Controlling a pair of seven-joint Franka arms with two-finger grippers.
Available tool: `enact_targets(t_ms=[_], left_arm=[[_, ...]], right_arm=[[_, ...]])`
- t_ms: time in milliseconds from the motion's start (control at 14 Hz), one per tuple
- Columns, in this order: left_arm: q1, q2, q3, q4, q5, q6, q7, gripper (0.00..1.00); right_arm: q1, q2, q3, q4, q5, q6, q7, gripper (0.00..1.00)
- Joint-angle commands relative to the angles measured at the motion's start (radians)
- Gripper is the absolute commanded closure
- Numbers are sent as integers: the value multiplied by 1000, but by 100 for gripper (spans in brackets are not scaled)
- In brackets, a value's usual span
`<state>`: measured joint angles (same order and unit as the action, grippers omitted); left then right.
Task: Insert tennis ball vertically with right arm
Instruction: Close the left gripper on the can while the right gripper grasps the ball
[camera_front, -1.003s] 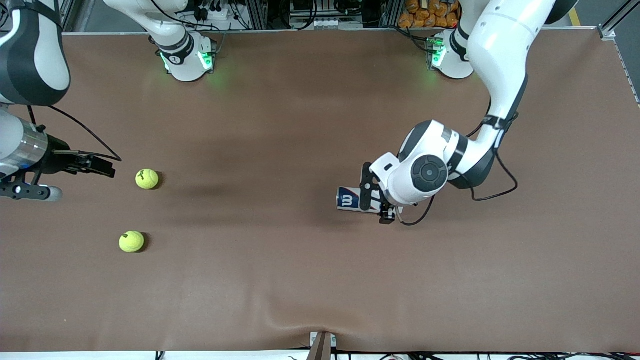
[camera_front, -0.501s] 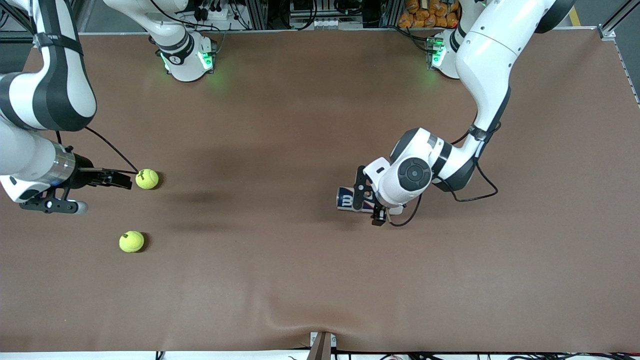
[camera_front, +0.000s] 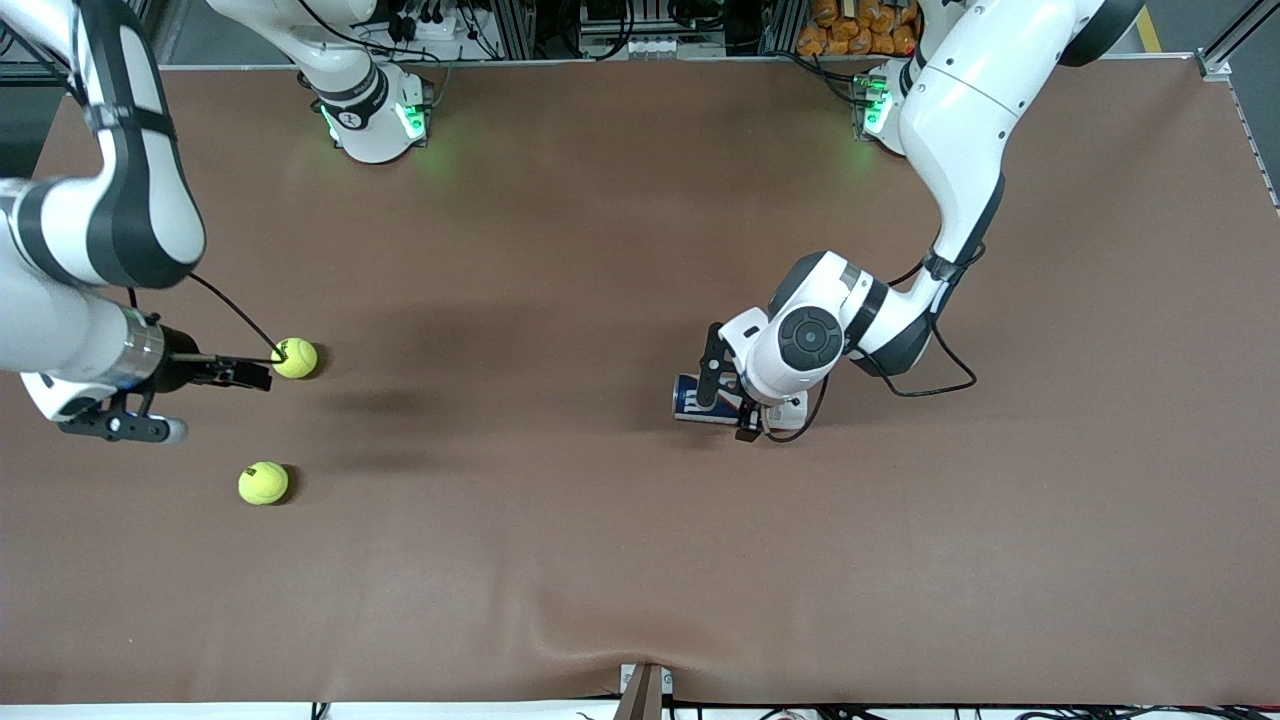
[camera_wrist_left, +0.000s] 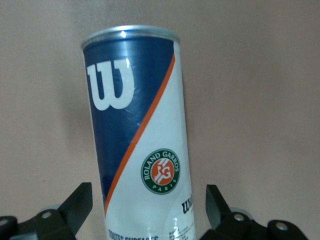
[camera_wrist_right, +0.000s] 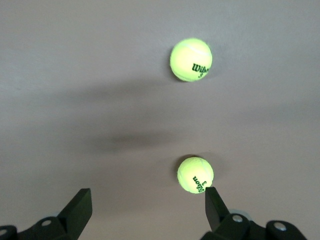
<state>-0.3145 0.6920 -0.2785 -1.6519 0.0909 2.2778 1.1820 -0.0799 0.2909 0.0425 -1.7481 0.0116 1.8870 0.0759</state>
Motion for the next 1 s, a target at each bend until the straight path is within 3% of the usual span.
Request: enact_targets(t_ms=[0,215,501,931], left_arm=[[-3,-2,5,-9,44,22,-1,0],[2,12,7,-9,49,34,-4,0],[3,12,10,-15,78,38,-8,0],[2,34,12,-29,89,92,-8,0]], right_arm=[[-35,19,13,-54,-12,36,-51,0],[-34,17,11,-123,-15,116,-53,0],[-47,-4,11,-318,-16,242,-73,0],[-57,-16,11,-379,-105,283,-74,0]])
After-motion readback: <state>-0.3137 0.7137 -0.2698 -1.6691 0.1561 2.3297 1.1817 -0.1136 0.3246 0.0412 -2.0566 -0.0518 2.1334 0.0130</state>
